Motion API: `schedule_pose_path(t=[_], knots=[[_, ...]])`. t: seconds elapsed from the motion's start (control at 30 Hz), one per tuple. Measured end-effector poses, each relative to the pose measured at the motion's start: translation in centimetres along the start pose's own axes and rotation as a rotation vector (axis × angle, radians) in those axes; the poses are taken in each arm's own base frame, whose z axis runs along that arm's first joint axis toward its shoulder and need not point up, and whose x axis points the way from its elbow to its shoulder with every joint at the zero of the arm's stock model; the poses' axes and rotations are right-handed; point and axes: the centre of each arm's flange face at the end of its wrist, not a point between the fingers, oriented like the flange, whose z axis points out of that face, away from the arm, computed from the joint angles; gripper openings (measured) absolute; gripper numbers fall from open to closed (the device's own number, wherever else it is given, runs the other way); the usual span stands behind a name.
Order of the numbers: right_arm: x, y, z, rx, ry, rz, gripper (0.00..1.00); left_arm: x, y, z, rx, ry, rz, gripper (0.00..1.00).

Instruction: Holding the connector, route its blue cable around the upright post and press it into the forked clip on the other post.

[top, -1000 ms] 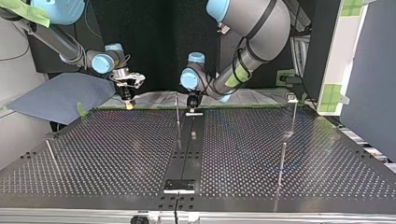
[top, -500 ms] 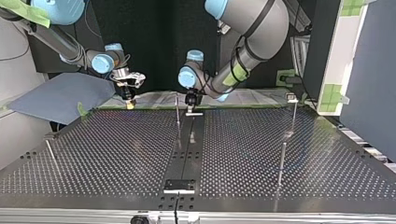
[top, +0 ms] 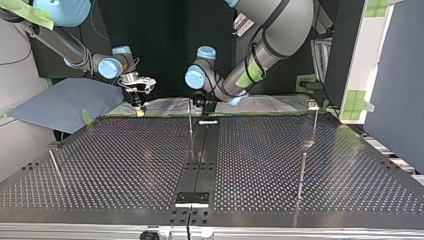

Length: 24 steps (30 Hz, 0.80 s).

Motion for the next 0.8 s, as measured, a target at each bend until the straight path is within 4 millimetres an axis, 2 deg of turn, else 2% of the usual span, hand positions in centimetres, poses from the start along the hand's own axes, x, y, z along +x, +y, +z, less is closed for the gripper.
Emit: schedule_pose_path(t=[0.17, 0.4, 0.8], knots=[[-0.1, -0.1, -0.1, 0.002, -0.005, 0.002, 0.00, -0.7, -0.6, -2.2, 0.041, 0.023, 0.029, 1.00], [-0.1, -0.1, -0.1, 0.004, -0.012, 0.004, 0.00, 0.4, -1.3, -4.3, 0.066, 0.057, 0.054, 1.00], [-0.3, 0.0, -0.2, 0.005, -0.014, 0.006, 0.00, 0.7, -2.9, -5.2, 0.090, 0.038, 0.047, 1.00]])
